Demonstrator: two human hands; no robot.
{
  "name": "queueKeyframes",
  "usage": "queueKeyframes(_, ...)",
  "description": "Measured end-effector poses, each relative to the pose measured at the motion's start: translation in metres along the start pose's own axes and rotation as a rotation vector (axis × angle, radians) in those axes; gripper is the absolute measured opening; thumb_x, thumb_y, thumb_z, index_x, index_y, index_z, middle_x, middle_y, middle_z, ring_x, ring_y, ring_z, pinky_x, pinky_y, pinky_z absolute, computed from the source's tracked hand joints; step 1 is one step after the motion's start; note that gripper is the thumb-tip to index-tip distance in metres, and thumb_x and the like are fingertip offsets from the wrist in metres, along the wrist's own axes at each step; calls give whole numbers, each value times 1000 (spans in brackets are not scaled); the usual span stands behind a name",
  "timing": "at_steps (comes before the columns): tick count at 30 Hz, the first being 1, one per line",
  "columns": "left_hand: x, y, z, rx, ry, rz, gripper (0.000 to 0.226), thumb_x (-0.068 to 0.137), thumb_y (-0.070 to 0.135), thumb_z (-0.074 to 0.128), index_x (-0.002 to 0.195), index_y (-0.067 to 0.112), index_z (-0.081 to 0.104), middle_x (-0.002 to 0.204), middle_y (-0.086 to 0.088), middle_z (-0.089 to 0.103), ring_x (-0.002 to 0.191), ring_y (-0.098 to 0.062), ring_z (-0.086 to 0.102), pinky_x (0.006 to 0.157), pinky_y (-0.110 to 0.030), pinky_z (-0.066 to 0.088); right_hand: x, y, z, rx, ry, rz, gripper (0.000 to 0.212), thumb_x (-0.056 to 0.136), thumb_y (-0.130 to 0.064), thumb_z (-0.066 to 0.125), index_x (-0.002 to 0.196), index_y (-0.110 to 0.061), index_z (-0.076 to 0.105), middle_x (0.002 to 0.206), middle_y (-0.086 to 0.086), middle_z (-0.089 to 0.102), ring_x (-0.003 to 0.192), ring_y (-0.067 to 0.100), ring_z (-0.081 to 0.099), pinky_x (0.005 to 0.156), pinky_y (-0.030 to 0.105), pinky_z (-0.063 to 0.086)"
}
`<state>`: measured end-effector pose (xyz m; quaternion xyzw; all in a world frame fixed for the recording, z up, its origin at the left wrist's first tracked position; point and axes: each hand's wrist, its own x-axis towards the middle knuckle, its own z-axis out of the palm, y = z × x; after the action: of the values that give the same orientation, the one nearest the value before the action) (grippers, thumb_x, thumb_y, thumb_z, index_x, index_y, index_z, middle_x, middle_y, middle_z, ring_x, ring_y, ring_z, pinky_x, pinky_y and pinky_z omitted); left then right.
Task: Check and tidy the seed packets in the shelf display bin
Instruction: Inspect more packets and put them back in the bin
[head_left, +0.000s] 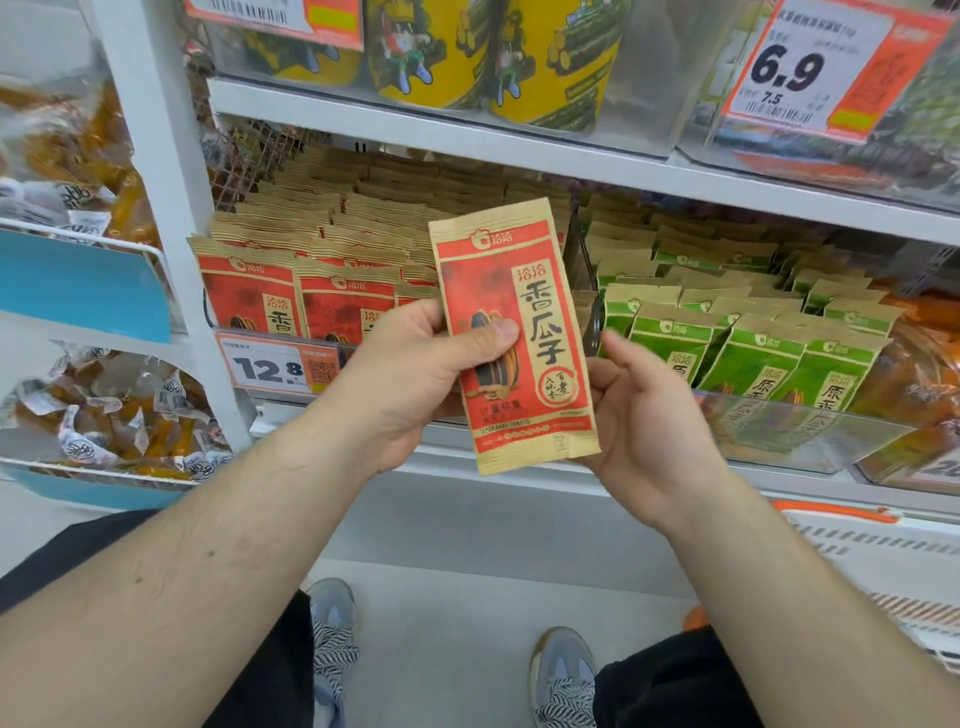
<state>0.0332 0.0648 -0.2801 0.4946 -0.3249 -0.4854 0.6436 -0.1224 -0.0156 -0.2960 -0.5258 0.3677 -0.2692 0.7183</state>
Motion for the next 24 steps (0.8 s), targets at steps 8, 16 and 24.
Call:
queueKeyframes(8,-1,0,0,48,-13,-36,22,81,14,71,103,12,70,90,-8,76,76,-21,74,59,-29,58,-5,-6,-7,-215,-78,-221,35,82,-41,61,80,-9,75,73,12,66,60,24,37,47,23,27)
queueKeyframes(16,-3,-1,0,434,-151,108,22,79,8,77,91,26,72,89,5,77,84,-13,73,78,-34,58,-17,-27,-9,-153,-1,-305,13,87,-1,59,97,-6,64,50,-10,59,35,0,43,39,12,30)
queueKeyframes(24,6,9,-7,428,250,540,14,90,13,65,81,21,71,81,1,74,80,-18,70,72,-30,57,-32,-81,-36,-159,200,-736,16,90,2,54,94,-12,60,67,2,72,56,16,70,54,25,56)
